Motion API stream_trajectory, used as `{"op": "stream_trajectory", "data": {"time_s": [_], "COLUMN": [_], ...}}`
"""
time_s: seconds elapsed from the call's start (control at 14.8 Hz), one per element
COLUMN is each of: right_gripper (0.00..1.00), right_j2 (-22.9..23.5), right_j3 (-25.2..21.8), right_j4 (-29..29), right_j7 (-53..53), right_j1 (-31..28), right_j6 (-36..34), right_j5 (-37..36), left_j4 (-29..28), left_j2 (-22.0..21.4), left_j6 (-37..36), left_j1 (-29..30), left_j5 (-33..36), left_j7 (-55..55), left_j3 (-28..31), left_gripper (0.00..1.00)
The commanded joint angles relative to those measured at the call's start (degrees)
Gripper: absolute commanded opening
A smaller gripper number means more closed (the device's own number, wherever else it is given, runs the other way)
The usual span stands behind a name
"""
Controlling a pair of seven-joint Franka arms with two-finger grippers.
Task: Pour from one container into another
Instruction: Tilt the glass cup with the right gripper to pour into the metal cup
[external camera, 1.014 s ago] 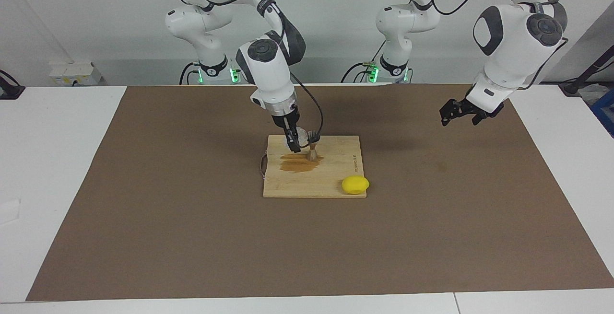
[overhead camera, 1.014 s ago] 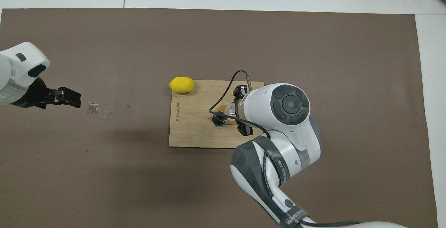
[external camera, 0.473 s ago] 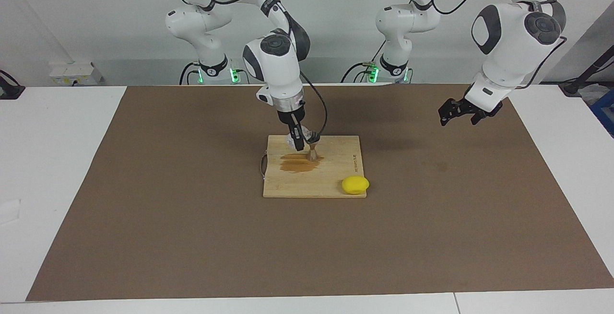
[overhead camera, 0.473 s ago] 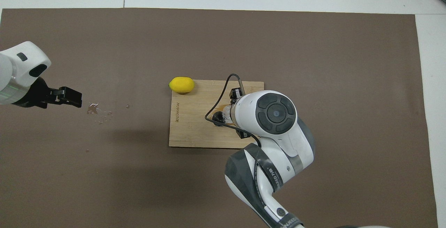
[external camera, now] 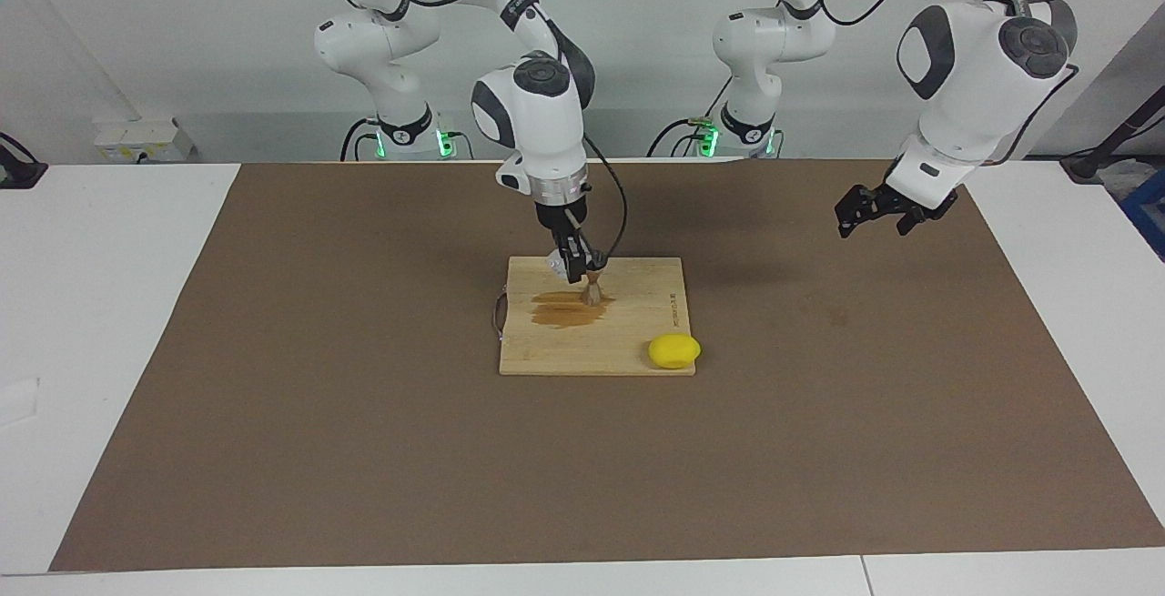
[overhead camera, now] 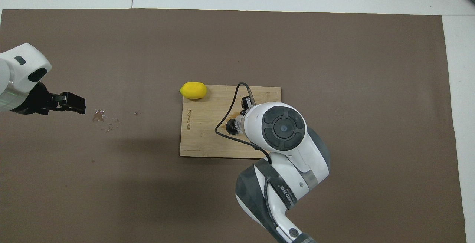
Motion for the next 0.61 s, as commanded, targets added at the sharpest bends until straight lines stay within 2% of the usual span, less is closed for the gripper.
{"op": "stream_trajectory", "data": {"time_s": [0.0,0.54], "right_gripper": [0.0,0.0], "right_j2": [-0.85,-1.11], "right_j3": [0.05,0.05], "right_j4": [0.1,0.1], "right_j7": [2.2,2.99], "right_j1": [0.2,1.17], "right_j6": [-0.8,-1.5], "right_j5": [-2.76,-6.62], "left_j4": [-0.76,-0.75], "left_j2": [-1.14,-1.49], "left_j6": [0.95,0.95], "left_j1": [-0.63,-0.55], "left_j5": [1.17,1.17], "left_j7": [-0.27,-0.27], "left_j3": [0.43,0.52], "left_gripper": [1.0,1.0]}}
